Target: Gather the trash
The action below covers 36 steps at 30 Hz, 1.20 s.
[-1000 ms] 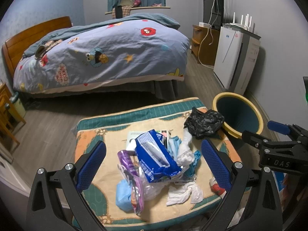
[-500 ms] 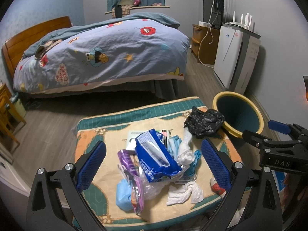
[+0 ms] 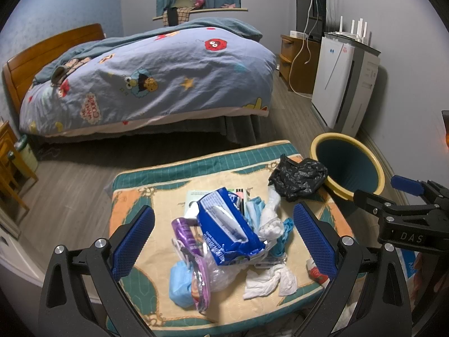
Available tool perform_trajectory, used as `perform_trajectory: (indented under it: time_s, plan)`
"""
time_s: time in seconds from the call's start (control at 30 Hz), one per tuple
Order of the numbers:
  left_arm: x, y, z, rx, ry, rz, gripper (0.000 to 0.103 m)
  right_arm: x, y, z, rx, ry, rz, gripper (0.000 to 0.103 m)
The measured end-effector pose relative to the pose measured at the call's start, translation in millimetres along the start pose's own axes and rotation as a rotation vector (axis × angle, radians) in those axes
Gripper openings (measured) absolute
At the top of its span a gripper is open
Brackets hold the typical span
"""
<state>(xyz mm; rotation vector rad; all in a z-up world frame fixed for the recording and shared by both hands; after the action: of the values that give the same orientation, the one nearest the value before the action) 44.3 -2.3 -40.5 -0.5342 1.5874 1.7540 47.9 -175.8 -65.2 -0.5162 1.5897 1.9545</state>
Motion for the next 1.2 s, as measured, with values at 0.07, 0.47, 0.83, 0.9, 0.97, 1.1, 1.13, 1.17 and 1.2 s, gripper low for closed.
perform_trajectory:
  time_s: [0.07, 0.47, 0.83, 0.9, 0.97, 1.1, 1.13, 1.17, 1.2]
  plan:
    - [-0.3, 0.1, -0.2, 0.0, 0.0, -0.001, 0.098, -0.1, -0.1, 0.2, 0.0, -0.001, 0.001, 0.098]
    - [0.0, -0.3, -0.2, 0.0, -0.001, 0.002, 0.098, -0.7, -0.4, 0.2, 0.0, 0.001, 0.003, 0.098]
    - [14.5, -8.1, 7.5, 0.01, -0.003, 0.024, 0.098, 7.4, -8.8, -8.2, -0.002, 0.006, 0.038, 0.098]
    - [17.6, -11.2, 11.1, 0.002, -0.008, 0.029, 0.098, 6.8, -15.1, -13.7, 0.007, -0.008, 0.068, 0.098]
    - [15.3, -17.0, 11.0, -0.013, -0.016, 0.039, 0.098, 12.4, -25.3, -23.3, 0.012, -0.041, 0.112, 0.097]
    - [22.7, -29.3, 19.8, -0.037, 0.0, 0.083, 0.098, 24.0, -45.3, -37.1, 0.003, -0.103, 0.192, 0.097]
    - [25.1, -32.2, 21.3, -0.028, 0.011, 0.094, 0.098, 27.1, -49.9, -39.9, 0.012, -0.114, 0.207, 0.097]
    - [26.3, -34.5, 21.7, -0.023, 0.017, 0.102, 0.098, 34.3, -56.1, -43.7, 0.031, -0.123, 0.225, 0.097]
    - [28.4, -37.1, 22.4, -0.02, 0.022, 0.112, 0.098, 39.6, -59.4, -44.8, 0.036, -0.125, 0.24, 0.097]
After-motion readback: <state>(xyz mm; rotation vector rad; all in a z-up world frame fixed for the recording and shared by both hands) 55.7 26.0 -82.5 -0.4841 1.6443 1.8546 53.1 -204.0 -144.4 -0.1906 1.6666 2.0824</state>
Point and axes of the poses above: each gripper's, at about its wrist camera, not at the fingertips, and y roughly against the way its jaws point, z to its left, x to its underside, the point moved 6 cm from there along -y, roughly the way its jaws point, and after that the axes turned 11 degrees about -y, right-handed, at the moved point
